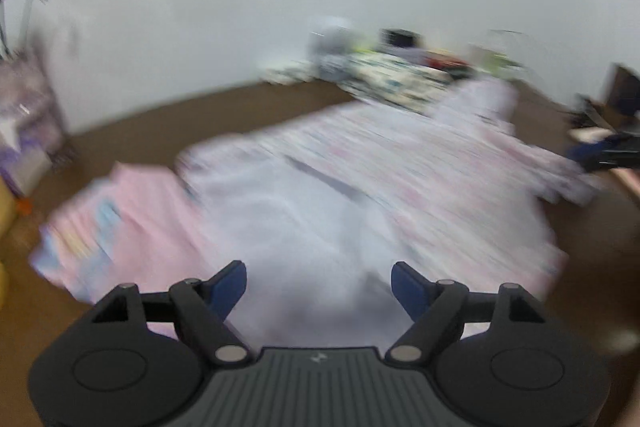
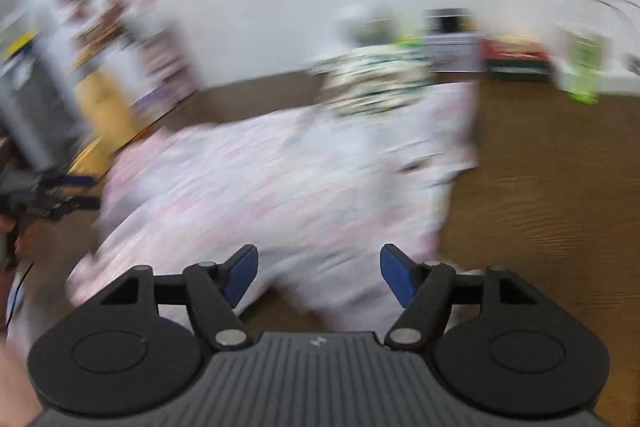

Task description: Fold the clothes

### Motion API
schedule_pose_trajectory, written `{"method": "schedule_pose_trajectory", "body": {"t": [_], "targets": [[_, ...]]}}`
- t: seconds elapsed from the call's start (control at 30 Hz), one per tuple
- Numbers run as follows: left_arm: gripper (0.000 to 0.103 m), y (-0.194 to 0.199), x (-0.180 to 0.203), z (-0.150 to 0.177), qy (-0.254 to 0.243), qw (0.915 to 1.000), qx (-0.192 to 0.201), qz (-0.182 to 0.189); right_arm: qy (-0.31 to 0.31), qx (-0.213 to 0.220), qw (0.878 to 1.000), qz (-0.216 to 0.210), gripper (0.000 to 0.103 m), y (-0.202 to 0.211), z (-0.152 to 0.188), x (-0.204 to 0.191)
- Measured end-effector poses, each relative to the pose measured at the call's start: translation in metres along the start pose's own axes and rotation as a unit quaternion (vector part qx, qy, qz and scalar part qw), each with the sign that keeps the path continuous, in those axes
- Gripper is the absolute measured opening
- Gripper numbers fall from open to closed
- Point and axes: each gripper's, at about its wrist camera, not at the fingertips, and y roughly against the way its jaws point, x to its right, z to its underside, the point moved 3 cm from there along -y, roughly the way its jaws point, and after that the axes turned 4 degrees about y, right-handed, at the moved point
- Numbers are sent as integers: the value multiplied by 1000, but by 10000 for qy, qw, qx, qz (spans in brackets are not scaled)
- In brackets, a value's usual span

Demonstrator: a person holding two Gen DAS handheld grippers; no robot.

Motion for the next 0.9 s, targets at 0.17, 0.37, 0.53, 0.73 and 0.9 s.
{"method": "schedule_pose_trajectory", "body": {"t": [0.17, 0.37, 0.53, 0.73, 0.9], "targets": [[79, 11, 27, 46, -152, 9995, -265, 59, 635, -325, 9956, -603, 69, -22, 12, -59], [74, -10, 36, 56, 114, 9972, -414, -604, 1520, -669, 9836, -704, 69, -46, 34, -109], [51, -17, 34, 54, 783, 9932, -351, -786, 2007, -736, 9761, -393, 69, -52, 44, -122], [2, -6, 54, 42, -407, 9835, 143, -1759, 2005, -751, 9764, -286, 25, -56, 45, -121], [3, 13, 110, 49, -4005, 8300, 875, -3783, 1567, -838, 9833, -400, 6, -56, 40, -111]]}}
